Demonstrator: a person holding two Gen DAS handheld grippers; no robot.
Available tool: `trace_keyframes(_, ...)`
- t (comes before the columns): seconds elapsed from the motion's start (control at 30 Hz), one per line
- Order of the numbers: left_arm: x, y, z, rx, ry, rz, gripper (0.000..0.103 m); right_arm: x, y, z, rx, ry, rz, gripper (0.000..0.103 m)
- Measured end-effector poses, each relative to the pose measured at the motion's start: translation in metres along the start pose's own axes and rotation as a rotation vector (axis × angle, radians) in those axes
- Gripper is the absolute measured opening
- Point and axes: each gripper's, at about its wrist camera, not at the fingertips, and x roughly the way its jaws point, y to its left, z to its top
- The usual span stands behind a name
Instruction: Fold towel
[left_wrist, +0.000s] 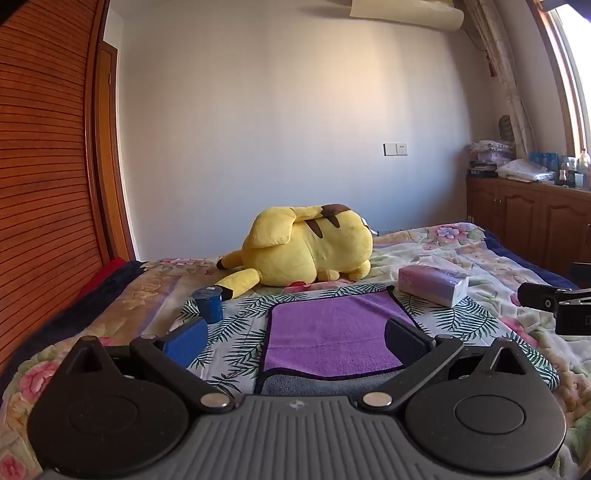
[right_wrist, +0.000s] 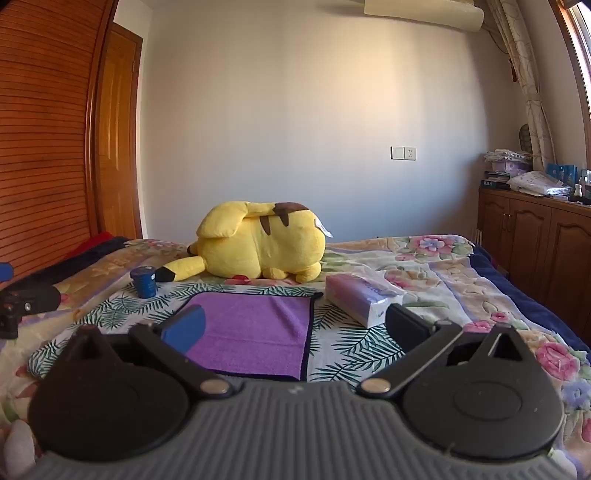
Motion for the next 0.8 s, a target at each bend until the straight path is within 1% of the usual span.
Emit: trace_keyframes(0.8, 0.0001, 0.0003, 0.0000, 0.004, 0.001, 0.001, 0.103, -0.0002, -0.0022, -0.0008, -0.001, -0.003, 0.000, 0.103)
